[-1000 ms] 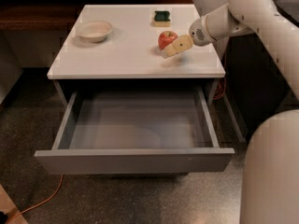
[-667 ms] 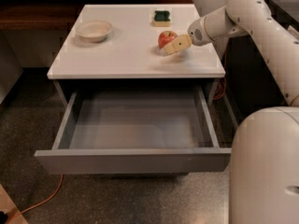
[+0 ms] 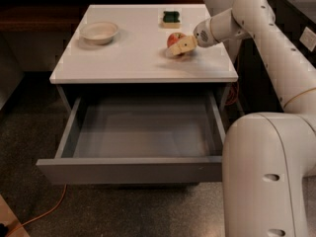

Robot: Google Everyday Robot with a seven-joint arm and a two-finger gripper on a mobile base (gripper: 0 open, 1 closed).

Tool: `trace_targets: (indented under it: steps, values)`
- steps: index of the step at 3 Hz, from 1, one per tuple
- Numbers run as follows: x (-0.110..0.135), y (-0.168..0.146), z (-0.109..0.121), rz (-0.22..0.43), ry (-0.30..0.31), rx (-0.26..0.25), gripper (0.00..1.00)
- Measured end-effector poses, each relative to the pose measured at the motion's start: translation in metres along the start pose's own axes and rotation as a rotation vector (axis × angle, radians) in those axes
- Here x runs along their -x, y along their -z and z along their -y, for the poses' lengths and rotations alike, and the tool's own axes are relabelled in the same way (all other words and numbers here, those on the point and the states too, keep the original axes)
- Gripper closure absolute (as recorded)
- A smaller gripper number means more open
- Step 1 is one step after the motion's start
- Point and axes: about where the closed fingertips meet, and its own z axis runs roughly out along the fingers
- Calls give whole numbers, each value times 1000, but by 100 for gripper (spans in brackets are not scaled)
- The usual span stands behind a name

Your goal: Place apple into top drawer

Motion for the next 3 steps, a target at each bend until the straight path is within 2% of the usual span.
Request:
trace_targets:
  steps: [2, 3]
  values:
    - [10, -4, -3, 20, 14, 22, 48]
    - [16, 14, -24, 27, 46, 60, 78]
